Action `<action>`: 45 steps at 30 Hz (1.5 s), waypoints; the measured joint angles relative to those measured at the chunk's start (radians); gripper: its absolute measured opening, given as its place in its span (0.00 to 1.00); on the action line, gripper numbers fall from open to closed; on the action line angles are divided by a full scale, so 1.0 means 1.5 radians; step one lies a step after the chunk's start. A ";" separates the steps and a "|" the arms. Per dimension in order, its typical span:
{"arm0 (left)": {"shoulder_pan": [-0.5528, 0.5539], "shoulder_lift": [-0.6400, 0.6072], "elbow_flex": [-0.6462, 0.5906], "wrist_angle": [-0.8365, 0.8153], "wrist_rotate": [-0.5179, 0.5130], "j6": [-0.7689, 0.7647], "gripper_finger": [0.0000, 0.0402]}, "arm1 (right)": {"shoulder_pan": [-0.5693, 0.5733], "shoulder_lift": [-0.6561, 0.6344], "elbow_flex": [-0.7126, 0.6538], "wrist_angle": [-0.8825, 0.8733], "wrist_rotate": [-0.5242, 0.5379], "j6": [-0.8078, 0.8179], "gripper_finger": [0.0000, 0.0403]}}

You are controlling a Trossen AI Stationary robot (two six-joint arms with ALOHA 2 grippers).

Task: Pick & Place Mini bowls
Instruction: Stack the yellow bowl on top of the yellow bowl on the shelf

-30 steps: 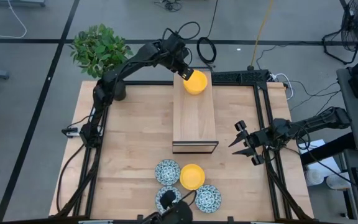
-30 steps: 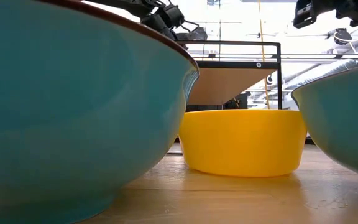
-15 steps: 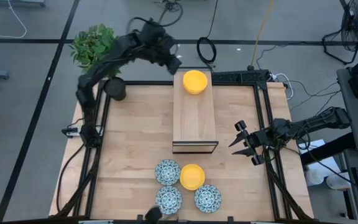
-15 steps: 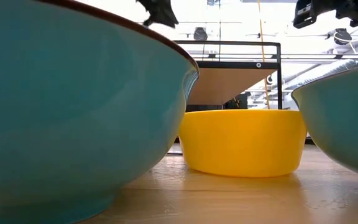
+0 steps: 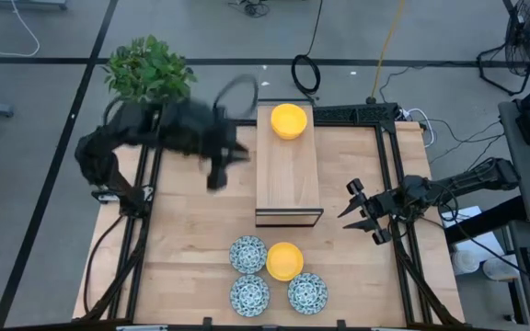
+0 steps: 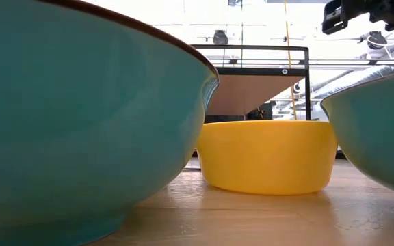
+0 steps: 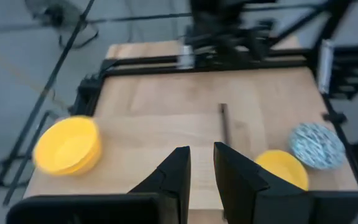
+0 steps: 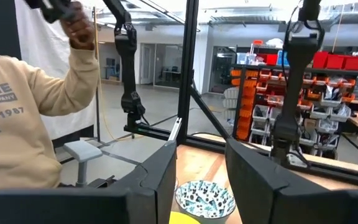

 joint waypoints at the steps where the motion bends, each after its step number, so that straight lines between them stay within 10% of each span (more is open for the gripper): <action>1: -0.035 0.000 -0.001 0.000 -0.025 0.000 0.19 | 0.000 0.002 0.000 0.001 0.000 0.003 0.31; 12: -0.243 -0.093 -0.345 0.189 -0.228 -0.026 0.19 | 0.000 0.007 0.000 0.008 0.000 0.000 0.31; 23: -0.229 -0.520 -0.948 0.655 -0.193 0.019 0.19 | 0.000 0.010 0.000 0.018 0.006 -0.020 0.31; 31: -0.214 -0.790 -1.253 0.888 -0.195 0.095 0.19 | 0.048 0.132 0.030 0.030 0.254 0.021 0.31; 45: -0.213 -0.970 -1.327 0.913 -0.259 0.194 0.19 | 0.193 0.672 0.699 -0.645 0.448 0.300 0.31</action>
